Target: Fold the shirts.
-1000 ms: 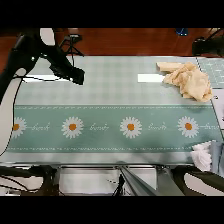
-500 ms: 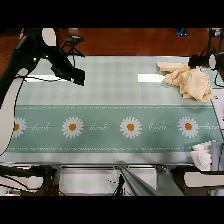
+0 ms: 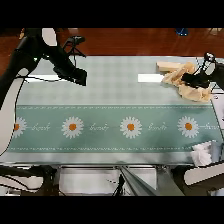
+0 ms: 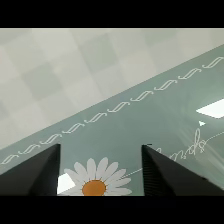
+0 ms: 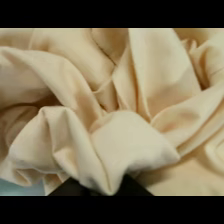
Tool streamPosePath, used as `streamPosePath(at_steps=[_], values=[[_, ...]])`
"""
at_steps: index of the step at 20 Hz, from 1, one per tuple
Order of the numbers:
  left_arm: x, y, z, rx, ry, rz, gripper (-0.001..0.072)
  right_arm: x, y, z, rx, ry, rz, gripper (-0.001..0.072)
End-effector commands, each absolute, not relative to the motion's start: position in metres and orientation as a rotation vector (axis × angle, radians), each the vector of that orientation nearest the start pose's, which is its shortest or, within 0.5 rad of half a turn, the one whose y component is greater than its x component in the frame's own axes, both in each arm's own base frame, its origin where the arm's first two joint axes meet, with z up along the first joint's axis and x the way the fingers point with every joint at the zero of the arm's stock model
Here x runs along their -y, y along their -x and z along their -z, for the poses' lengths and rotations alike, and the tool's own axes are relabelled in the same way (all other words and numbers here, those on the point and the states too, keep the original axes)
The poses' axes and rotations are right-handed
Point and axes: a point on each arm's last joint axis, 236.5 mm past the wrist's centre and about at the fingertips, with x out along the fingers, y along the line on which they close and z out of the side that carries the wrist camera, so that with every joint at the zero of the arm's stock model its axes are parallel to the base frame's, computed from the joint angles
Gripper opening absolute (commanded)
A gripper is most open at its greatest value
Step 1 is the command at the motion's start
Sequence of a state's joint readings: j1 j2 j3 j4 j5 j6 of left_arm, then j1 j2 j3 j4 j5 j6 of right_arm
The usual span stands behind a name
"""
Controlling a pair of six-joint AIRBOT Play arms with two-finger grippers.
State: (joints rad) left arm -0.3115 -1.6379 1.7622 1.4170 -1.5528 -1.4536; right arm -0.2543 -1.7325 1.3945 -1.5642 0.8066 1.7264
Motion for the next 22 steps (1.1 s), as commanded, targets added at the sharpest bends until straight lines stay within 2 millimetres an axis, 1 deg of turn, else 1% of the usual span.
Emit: streamPosePath(at_steps=[1,2,3,4,5,6,7,8,9,10,11,12,13,14,15,16,17,18,19,20,21,22], values=[[0.171,-0.405,-0.052,-1.409,-0.198,0.475,0.0494,0.119,-0.493,0.066,-1.122,-0.280,0.257,0.0026],[0.171,-0.404,-0.057,-1.401,-0.196,0.479,0.0494,0.118,-0.494,0.041,-1.086,-0.242,0.228,0.0025],[0.175,-0.402,-0.068,-1.380,-0.184,0.494,0.0495,0.114,-0.494,0.012,-1.041,-0.210,0.195,0.0025],[0.179,-0.402,-0.084,-1.345,-0.169,0.514,0.0497,0.107,-0.493,-0.026,-0.976,-0.184,0.158,0.0026],[0.185,-0.400,-0.102,-1.302,-0.153,0.536,0.0497,0.096,-0.490,-0.068,-0.896,-0.179,0.113,0.0025],[0.190,-0.398,-0.123,-1.252,-0.136,0.561,0.0498,0.077,-0.485,-0.119,-0.788,-0.193,0.047,0.0025],[0.196,-0.393,-0.149,-1.195,-0.118,0.593,0.0498,0.053,-0.475,-0.176,-0.658,-0.216,-0.032,0.0025],[0.201,-0.385,-0.177,-1.135,-0.101,0.625,0.0498,0.028,-0.461,-0.231,-0.527,-0.238,-0.114,0.0026],[0.203,-0.374,-0.204,-1.083,-0.081,0.646,0.0500,0.003,-0.440,-0.285,-0.397,-0.261,-0.197,0.0026],[0.203,-0.361,-0.232,-1.030,-0.060,0.657,0.0519,-0.023,-0.410,-0.337,-0.269,-0.290,-0.282,0.0026],[0.200,-0.347,-0.256,-0.982,-0.049,0.661,0.0542,-0.044,-0.380,-0.378,-0.169,-0.313,-0.353,0.0026],[0.195,-0.331,-0.281,-0.926,-0.047,0.663,0.0543,-0.062,-0.347,-0.412,-0.082,-0.329,-0.414,0.0026],[0.190,-0.315,-0.301,-0.871,-0.050,0.667,0.0542,-0.074,-0.319,-0.434,-0.021,-0.318,-0.446,0.0025],[0.184,-0.298,-0.321,-0.813,-0.053,0.670,0.0543,-0.086,-0.291,-0.450,0.023,-0.299,-0.474,0.0025],[0.179,-0.284,-0.337,-0.764,-0.056,0.669,0.0543,-0.096,-0.271,-0.458,0.043,-0.289,-0.500,0.0025],[0.172,-0.269,-0.351,-0.717,-0.060,0.664,0.0542,-0.105,-0.254,-0.460,0.040,-0.286,-0.526,0.0026],[0.167,-0.258,-0.361,-0.681,-0.063,0.659,0.0542,-0.113,-0.245,-0.456,0.015,-0.302,-0.552,0.0025],[0.163,-0.248,-0.371,-0.648,-0.064,0.656,0.0542,-0.121,-0.239,-0.447,-0.037,-0.322,-0.580,0.0026],[0.160,-0.240,-0.377,-0.626,-0.064,0.656,0.0542,-0.128,-0.236,-0.432,-0.114,-0.331,-0.609,0.0025],[0.159,-0.235,-0.380,-0.616,-0.057,0.654,0.0542,-0.135,-0.235,-0.413,-0.204,-0.327,-0.638,0.0025],[0.158,-0.232,-0.381,-0.618,-0.044,0.649,0.0541,-0.141,-0.236,-0.389,-0.315,-0.314,-0.673,0.0025],[0.158,-0.232,-0.379,-0.626,-0.042,0.648,0.0541,-0.145,-0.237,-0.367,-0.417,-0.307,-0.702,0.0026]])
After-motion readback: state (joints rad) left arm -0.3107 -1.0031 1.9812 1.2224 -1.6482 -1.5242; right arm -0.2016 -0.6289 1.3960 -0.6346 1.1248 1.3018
